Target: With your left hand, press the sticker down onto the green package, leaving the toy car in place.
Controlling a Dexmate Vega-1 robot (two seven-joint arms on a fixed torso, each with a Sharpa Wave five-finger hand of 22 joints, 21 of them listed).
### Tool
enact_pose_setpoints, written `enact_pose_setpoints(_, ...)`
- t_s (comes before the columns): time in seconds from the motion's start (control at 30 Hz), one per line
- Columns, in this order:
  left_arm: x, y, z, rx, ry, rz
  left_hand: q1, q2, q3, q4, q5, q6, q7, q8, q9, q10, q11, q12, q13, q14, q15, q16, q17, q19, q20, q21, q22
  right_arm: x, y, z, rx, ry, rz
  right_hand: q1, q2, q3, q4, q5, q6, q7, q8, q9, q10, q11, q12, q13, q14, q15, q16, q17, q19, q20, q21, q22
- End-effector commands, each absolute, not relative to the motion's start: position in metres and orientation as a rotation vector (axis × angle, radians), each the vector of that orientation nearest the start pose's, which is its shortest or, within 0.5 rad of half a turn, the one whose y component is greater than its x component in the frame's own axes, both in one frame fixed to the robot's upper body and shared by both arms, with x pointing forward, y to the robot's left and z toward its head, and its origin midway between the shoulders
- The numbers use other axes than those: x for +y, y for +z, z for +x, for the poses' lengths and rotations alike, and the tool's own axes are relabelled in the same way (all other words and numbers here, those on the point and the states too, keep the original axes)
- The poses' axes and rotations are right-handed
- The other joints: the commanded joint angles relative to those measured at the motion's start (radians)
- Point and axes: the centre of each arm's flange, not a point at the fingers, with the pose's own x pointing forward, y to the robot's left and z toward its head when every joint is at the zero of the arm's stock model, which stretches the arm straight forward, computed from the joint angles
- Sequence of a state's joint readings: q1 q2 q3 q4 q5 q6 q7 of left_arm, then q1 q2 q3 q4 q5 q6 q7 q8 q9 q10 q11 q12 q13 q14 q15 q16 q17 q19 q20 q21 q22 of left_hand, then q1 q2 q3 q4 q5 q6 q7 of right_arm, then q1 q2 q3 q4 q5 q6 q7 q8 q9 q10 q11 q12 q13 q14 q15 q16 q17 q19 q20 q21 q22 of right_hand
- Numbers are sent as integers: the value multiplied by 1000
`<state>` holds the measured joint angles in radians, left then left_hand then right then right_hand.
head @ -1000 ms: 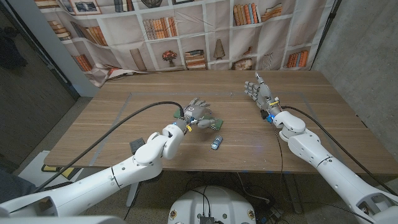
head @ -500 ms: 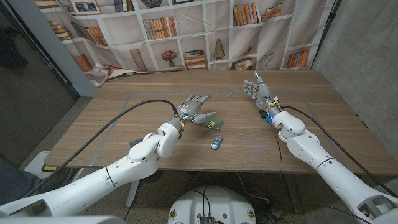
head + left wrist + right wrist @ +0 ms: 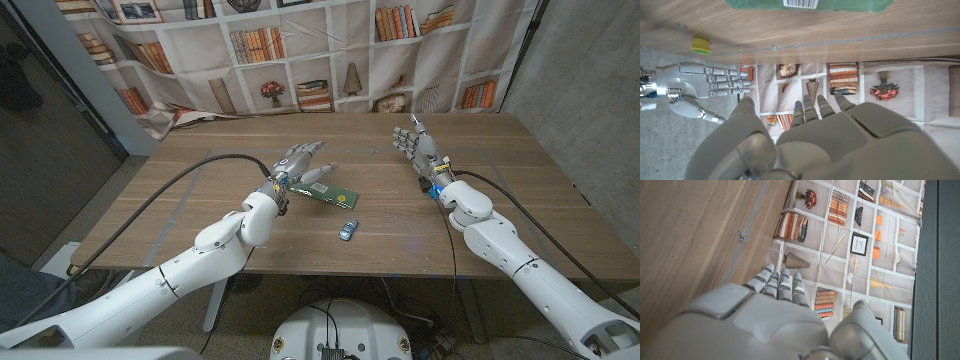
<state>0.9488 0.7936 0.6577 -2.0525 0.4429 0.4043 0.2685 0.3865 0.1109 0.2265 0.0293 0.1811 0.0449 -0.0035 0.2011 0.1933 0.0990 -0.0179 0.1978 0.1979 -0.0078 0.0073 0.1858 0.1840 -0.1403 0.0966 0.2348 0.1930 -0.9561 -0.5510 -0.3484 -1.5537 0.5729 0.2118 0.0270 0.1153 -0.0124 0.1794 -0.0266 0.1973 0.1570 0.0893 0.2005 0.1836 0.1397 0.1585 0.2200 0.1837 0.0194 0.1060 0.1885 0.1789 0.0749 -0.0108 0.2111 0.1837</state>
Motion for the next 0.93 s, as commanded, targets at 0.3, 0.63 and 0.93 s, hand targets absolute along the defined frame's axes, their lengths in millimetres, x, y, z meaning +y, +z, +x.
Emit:
enact_pose_setpoints(0.3,222,-12,558,-633,-179,701,-21,-6,-9,17,0,41,17,13,2,28,24,17,1,20,11,9,3,12,-2,5,4,-252,-25,607,-641,323,-35,11,-1,2,-5,-5,9,7,-3,5,10,2,3,5,11,2,2,3,15,-3,5,3)
enact_pose_setpoints(0.63,228,-8,560,-646,-195,657,-30,-13,-16,21,0,47,22,13,1,37,30,20,1,24,12,10,3,16,-3,7,5,-253,-24,610,-640,320,-28,10,0,2,-5,-5,9,7,-3,5,11,3,3,5,12,2,2,4,18,-2,5,3)
enact_pose_setpoints(0.93,227,-5,562,-652,-178,690,-34,-17,-20,23,0,54,23,15,1,37,30,20,1,25,11,9,3,13,0,6,5,-252,-21,615,-641,318,-17,10,1,1,-5,-6,10,6,-3,5,11,3,3,5,13,2,2,4,18,-1,5,3)
